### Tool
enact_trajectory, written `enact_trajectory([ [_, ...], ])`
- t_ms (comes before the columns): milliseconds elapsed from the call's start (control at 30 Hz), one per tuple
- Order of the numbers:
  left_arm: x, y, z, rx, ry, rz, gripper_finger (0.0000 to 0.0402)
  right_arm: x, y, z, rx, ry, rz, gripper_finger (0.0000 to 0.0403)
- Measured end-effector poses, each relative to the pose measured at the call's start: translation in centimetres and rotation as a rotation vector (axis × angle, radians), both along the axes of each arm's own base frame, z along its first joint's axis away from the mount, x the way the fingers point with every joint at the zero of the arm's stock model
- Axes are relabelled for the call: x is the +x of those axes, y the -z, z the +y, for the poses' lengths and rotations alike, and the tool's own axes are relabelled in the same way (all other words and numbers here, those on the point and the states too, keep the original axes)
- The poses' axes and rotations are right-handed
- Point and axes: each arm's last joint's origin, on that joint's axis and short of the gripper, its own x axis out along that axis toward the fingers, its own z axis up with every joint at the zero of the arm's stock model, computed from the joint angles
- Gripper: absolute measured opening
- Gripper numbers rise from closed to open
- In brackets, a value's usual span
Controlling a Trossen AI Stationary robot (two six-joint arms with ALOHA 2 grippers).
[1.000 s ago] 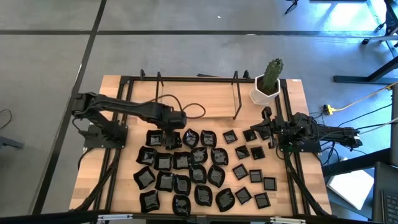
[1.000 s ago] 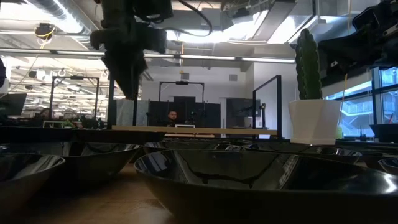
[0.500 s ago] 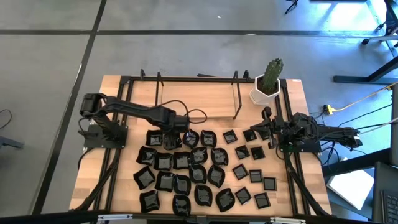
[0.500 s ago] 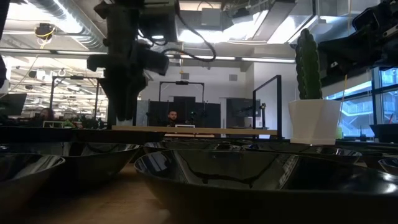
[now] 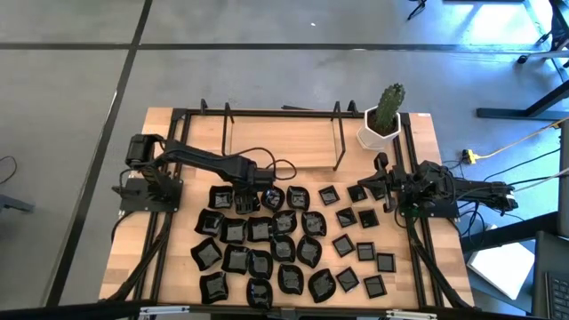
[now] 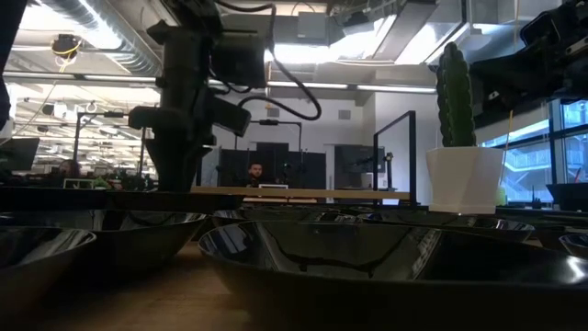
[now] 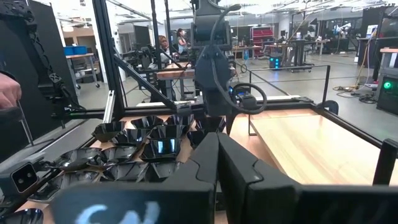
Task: Pick & Place Mini shaped plates
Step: Put the black distorted square plate on the shelf
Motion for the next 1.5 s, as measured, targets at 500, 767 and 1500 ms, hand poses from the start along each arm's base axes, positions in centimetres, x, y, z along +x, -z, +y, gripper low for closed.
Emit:
enact_trajectory([
  [500,0.0,0.0,0.1,0.037,0.020,0.006,0.0052,0.0,0.0,-0.1,0.002,0.024,0.000,0.0011],
  [767,0.0,0.0,0.4,0.073,0.022,0.009,0.0003,0.0,0.0,-0.1,0.003,0.024,0.000,0.0011],
  [1500,0.3,-12.8,1.9,0.169,0.064,-0.140,0.0002,0.0,0.0,-0.1,0.004,0.024,-0.003,0.0011],
])
